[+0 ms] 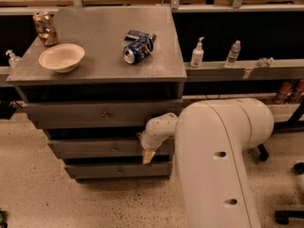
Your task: Open middle drawer
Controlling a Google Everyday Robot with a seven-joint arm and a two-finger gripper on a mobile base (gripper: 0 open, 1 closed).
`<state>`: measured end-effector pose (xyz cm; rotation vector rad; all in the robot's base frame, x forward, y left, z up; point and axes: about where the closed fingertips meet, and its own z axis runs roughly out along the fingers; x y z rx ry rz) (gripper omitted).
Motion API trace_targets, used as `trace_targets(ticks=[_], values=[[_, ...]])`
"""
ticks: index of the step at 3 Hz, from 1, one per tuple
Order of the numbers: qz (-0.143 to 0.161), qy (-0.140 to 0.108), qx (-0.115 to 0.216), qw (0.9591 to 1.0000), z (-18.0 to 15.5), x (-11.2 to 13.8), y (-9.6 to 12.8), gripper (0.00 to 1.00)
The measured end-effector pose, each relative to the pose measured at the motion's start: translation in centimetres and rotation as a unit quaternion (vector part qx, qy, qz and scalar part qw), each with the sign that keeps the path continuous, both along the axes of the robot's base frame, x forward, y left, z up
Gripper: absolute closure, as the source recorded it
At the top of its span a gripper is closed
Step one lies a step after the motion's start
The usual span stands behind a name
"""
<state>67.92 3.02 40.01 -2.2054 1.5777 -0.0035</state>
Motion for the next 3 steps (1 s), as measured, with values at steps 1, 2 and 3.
trace_targets(ticks=[1, 2, 3], values=[[-0.009, 0.011, -0.004, 0.9999, -0.1, -0.7, -0.8, 0.43], [-0.017, 0.011, -0.006, 0.9998, 0.6, -1.7, -1.5, 0.45], [-0.022, 0.012, -0.003, 0.9997, 1.6, -3.1, -1.9, 0.46]])
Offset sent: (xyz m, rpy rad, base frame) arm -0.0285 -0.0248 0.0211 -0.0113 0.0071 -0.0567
